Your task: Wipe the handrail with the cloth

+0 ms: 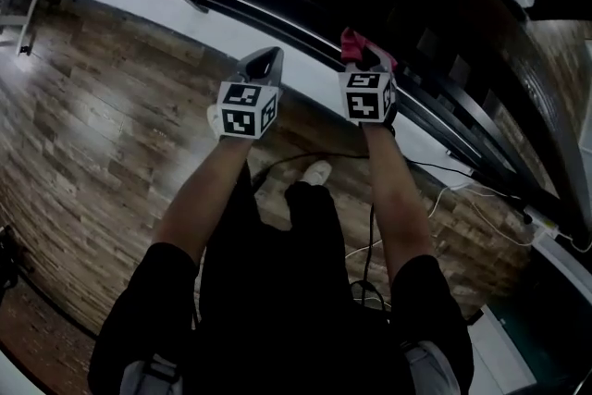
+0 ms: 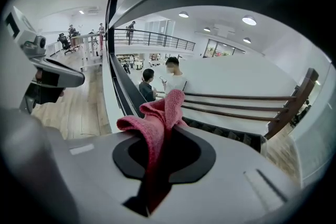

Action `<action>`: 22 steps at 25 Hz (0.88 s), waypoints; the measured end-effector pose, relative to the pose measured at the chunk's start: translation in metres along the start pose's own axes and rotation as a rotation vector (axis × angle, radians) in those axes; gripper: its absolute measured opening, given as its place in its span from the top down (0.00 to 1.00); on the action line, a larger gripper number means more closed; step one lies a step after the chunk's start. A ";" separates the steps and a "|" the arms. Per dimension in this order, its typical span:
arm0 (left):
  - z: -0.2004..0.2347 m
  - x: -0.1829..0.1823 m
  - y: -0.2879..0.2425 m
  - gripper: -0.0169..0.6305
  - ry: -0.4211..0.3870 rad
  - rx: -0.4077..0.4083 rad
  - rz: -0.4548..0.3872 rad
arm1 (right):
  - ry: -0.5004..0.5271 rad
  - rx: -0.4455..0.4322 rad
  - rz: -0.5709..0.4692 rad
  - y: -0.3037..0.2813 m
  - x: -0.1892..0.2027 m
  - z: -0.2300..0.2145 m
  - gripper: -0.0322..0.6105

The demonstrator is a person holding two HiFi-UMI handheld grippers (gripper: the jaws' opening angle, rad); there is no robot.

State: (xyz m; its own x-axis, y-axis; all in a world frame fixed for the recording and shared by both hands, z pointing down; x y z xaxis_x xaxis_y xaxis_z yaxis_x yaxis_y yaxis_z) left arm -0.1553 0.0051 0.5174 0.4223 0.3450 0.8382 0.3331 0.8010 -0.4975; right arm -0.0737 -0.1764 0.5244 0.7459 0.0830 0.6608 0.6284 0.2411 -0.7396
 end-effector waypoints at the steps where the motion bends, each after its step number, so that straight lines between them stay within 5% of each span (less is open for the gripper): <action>1: 0.005 0.001 0.002 0.98 0.002 -0.004 -0.002 | 0.003 -0.002 -0.003 -0.002 -0.004 0.004 0.88; 13: 0.059 -0.002 0.014 0.98 0.085 -0.035 -0.001 | 0.067 -0.029 0.000 -0.026 -0.036 0.047 0.88; 18: 0.074 -0.004 0.011 0.98 0.033 -0.033 0.022 | 0.115 -0.038 0.007 -0.032 -0.049 0.064 0.88; 22: 0.086 -0.006 0.016 0.98 0.066 -0.038 0.007 | 0.118 -0.044 0.011 -0.038 -0.055 0.073 0.88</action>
State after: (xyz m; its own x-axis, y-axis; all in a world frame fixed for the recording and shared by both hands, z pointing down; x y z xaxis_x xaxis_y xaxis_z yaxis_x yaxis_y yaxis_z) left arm -0.2254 0.0579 0.5240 0.4794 0.3166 0.8185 0.3606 0.7792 -0.5126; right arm -0.1550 -0.1193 0.5260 0.7722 -0.0297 0.6347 0.6269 0.1983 -0.7534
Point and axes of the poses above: the fingertips, and each gripper's own axes: y backward along the fingers, z to its left, x out of its underside, the point moved 6 cm from there along y, backward along the fingers, and after that the axes turned 5 degrees about -y, right-handed, at the moved point
